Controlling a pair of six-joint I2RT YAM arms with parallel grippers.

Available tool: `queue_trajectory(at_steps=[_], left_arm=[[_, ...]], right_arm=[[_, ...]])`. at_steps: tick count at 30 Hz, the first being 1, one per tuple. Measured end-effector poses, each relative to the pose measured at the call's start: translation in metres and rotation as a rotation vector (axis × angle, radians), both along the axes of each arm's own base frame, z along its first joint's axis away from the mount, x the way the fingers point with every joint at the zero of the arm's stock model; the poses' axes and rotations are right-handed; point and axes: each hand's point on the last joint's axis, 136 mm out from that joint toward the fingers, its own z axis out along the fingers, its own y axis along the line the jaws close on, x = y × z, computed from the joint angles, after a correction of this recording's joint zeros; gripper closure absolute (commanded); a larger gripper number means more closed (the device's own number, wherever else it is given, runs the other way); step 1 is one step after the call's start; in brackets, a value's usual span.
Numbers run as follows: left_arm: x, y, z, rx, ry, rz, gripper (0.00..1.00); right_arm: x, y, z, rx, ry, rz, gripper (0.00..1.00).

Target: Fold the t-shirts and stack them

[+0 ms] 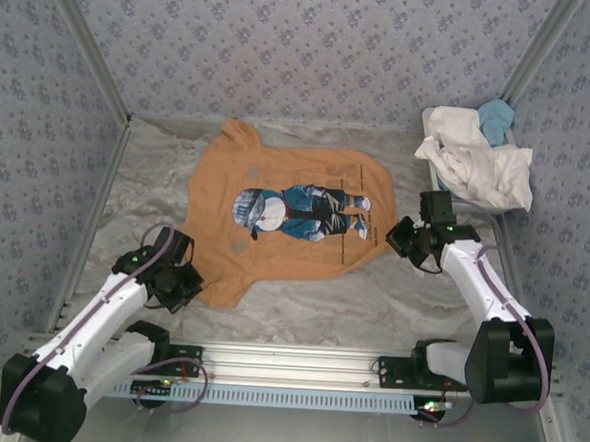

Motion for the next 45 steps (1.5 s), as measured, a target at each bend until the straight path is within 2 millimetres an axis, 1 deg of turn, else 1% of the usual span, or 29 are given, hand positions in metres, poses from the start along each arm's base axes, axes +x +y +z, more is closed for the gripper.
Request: queue_trajectory(at_steps=[3,6,10,12,14,16,20,21,22,23,24,25,26,27,28,29,30,31,32,33,36,37,38,39,41,42,43,44,45], left_arm=[[-0.005,0.004,-0.009,0.026,0.045,0.011,1.0],[-0.008,0.012,-0.012,0.071,0.069,0.032,1.0],[-0.013,0.026,-0.011,0.137,0.07,0.067,1.0],[-0.015,0.031,-0.01,0.161,0.064,0.084,1.0],[-0.017,0.036,-0.01,0.183,0.071,0.097,1.0],[-0.018,0.039,-0.011,0.201,0.078,0.109,1.0],[-0.015,0.044,-0.007,0.227,0.068,0.116,1.0],[-0.011,0.044,-0.002,0.232,0.051,0.115,1.0],[-0.006,0.045,0.007,0.238,0.029,0.114,1.0],[0.004,0.045,0.022,0.246,-0.013,0.112,1.0],[0.019,0.046,0.045,0.258,-0.084,0.112,1.0],[0.033,0.047,0.069,0.268,-0.154,0.116,1.0],[0.049,0.049,0.1,0.278,-0.246,0.124,1.0],[0.064,0.051,0.137,0.292,-0.353,0.137,1.0],[0.074,0.055,0.168,0.304,-0.441,0.151,1.0],[0.082,0.061,0.205,0.323,-0.542,0.173,1.0],[0.085,0.068,0.241,0.341,-0.641,0.198,1.0],[0.085,0.074,0.266,0.358,-0.709,0.215,1.0],[0.082,0.082,0.294,0.38,-0.784,0.238,1.0],[0.076,0.089,0.317,0.398,-0.843,0.257,1.0],[0.058,0.11,0.378,0.463,-0.996,0.303,1.0],[0.052,0.115,0.395,0.477,-1.039,0.315,1.0],[0.046,0.12,0.416,0.491,-1.097,0.328,1.0],[0.041,0.123,0.434,0.504,-1.143,0.338,1.0],[0.038,0.126,0.462,0.527,-1.204,0.344,1.0],[0.042,0.125,0.477,0.54,-1.229,0.341,1.0],[0.048,0.123,0.485,0.549,-1.237,0.333,1.0],[0.061,0.118,0.495,0.56,-1.242,0.319,1.0],[0.078,0.113,0.501,0.569,-1.235,0.3,1.0]], right_arm=[[-0.001,0.002,0.004,-0.017,0.003,0.01,1.0],[-0.003,0.017,0.011,-0.015,-0.006,0.054,1.0],[-0.02,0.062,0.018,0.004,-0.01,0.206,1.0],[-0.034,0.087,0.023,0.013,-0.008,0.303,1.0],[-0.049,0.099,0.025,0.024,0.003,0.366,1.0],[-0.063,0.097,0.018,0.041,0.033,0.381,1.0],[-0.1,0.067,-0.027,0.031,0.217,0.328,1.0],[-0.105,0.062,-0.032,0.031,0.246,0.307,1.0],[-0.106,0.059,-0.031,0.036,0.252,0.288,1.0],[-0.099,0.059,-0.022,0.049,0.218,0.277,1.0],[-0.09,0.061,-0.009,0.062,0.172,0.274,1.0],[-0.077,0.065,0.008,0.077,0.106,0.28,1.0],[-0.061,0.073,0.031,0.101,0.016,0.297,1.0],[-0.044,0.082,0.058,0.131,-0.087,0.32,1.0],[-0.031,0.09,0.082,0.16,-0.174,0.34,1.0],[-0.021,0.098,0.107,0.191,-0.264,0.366,1.0],[-0.015,0.105,0.13,0.219,-0.341,0.393,1.0],[-0.012,0.111,0.149,0.246,-0.404,0.42,1.0],[-0.014,0.117,0.166,0.276,-0.458,0.451,1.0],[-0.018,0.123,0.18,0.306,-0.495,0.483,1.0],[-0.04,0.139,0.212,0.397,-0.571,0.585,1.0],[-0.048,0.142,0.221,0.424,-0.588,0.609,1.0],[-0.058,0.145,0.231,0.452,-0.607,0.632,1.0],[-0.064,0.146,0.24,0.476,-0.624,0.644,1.0],[-0.071,0.146,0.259,0.512,-0.664,0.644,1.0],[-0.071,0.146,0.267,0.526,-0.679,0.638,1.0],[-0.068,0.147,0.272,0.536,-0.684,0.631,1.0],[-0.063,0.149,0.277,0.546,-0.687,0.622,1.0],[-0.055,0.152,0.281,0.552,-0.687,0.611,1.0]])
